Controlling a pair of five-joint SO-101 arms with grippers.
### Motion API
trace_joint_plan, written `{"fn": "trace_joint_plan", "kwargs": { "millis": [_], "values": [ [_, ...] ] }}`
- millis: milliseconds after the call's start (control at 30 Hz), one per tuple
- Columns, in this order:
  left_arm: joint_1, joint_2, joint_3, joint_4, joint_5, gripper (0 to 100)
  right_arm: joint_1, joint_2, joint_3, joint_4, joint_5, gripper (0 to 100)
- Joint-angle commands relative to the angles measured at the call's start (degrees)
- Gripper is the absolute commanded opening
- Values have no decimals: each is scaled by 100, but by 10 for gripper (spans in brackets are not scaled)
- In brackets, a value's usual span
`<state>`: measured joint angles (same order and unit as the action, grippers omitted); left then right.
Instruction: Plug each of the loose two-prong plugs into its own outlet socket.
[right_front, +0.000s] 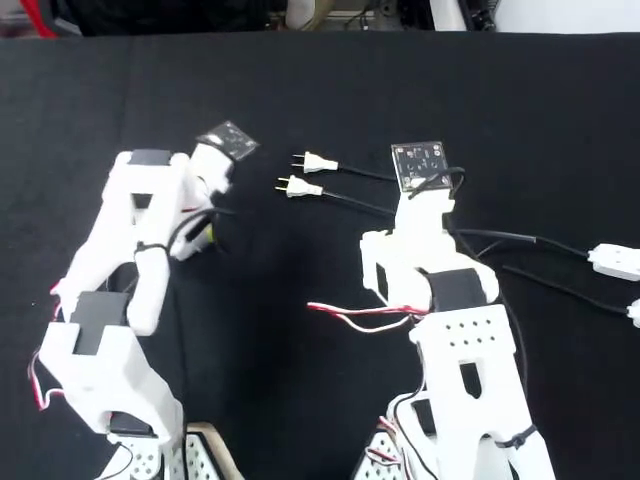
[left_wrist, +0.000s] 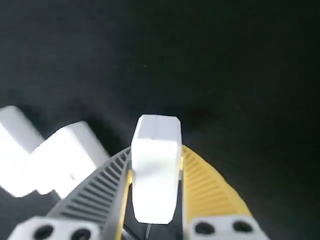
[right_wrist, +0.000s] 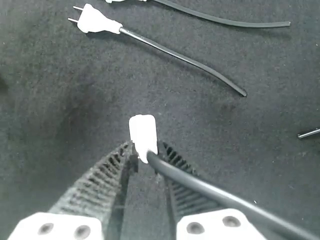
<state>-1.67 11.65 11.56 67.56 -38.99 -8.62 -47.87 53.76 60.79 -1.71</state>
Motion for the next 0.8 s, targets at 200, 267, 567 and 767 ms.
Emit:
{"fn": "trace_joint_plan", "kwargs": {
  "millis": [200,267,567,767],
  "values": [
    [2862,-747,303,765,800,30,1143,-13,-637,158,44,11],
    [3363,-818,558,413,949,30,1547,-13,-866,484,220,11],
    [4901,-879,927,-193,1741,30,2963,4,-1349,1204,1240,11],
    [4998,-818,892,-229,2040,30,2963,4,-1341,1196,1248,11]
  ]
}}
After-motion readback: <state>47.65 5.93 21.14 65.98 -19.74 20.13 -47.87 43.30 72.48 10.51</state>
